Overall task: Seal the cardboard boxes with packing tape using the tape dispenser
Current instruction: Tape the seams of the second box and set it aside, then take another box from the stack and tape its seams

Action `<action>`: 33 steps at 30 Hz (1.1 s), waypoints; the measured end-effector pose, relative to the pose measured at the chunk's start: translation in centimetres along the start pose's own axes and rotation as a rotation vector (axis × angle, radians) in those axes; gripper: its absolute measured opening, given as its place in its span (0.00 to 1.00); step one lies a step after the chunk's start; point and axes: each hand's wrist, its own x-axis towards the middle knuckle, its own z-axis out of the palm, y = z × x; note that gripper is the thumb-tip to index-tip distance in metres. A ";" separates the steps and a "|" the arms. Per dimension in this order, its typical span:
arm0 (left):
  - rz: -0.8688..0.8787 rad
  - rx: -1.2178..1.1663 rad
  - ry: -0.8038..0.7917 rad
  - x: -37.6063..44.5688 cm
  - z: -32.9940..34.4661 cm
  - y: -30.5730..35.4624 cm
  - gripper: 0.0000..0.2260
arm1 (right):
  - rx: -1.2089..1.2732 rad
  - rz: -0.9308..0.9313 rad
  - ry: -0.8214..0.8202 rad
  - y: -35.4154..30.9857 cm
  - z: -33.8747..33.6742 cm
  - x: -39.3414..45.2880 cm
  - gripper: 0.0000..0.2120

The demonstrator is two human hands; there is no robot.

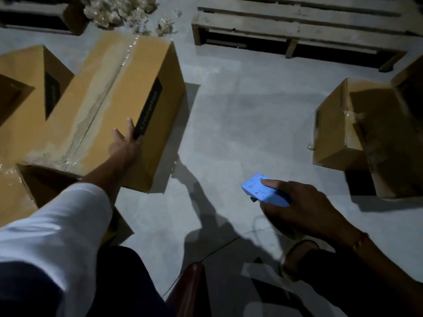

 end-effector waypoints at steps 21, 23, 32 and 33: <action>0.613 -0.785 0.215 -18.3 -20.1 18.1 0.21 | 1.421 -0.148 0.580 6.7 -6.3 -20.0 0.36; 0.647 -0.882 0.276 -21.4 -23.7 20.0 0.22 | 1.592 -0.200 0.601 7.2 -6.7 -22.2 0.43; 0.804 -1.056 0.792 -31.5 -40.7 27.3 0.29 | 1.886 -0.306 0.613 8.7 -10.0 -25.3 0.23; 0.807 -1.094 0.790 -31.9 -42.4 28.1 0.29 | 1.881 -0.314 0.606 8.8 -10.6 -25.3 0.24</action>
